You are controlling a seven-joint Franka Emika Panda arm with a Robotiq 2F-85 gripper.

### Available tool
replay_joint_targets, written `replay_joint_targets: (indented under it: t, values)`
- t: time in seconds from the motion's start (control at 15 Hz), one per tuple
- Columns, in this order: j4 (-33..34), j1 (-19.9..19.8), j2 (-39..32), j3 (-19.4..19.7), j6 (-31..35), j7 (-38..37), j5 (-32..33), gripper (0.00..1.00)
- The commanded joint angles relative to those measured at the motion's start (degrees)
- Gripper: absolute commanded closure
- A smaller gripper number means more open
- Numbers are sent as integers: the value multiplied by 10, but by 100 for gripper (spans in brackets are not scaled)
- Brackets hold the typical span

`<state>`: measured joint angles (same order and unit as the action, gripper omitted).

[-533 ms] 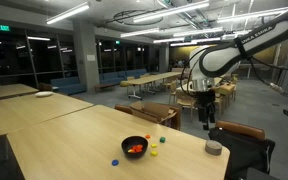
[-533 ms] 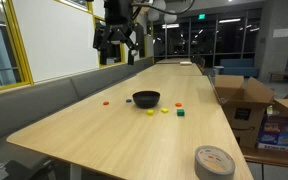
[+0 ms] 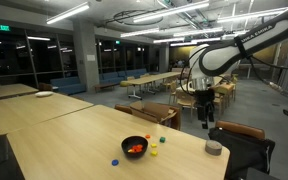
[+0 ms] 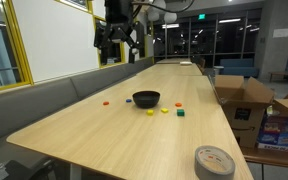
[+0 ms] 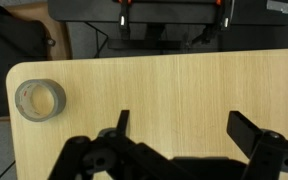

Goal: Place the three rings inside the black bowl.

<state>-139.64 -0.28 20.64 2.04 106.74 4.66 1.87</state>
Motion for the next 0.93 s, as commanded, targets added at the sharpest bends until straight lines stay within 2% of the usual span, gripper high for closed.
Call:
replay_joint_targets:
  t: [0.0, 0.2, 0.53, 0.67, 0.87]
  values:
    - [-1, 5, -3, -1, 29, 3, -19, 0]
    - [4, 20, -17, -15, 76, -3, -41, 0]
    - [27, 61, -73, -64, 130, -43, -79, 0]
    - [41, 75, -105, -92, 152, -89, -84, 0]
    - [60, 92, -156, -132, 197, -200, -74, 0]
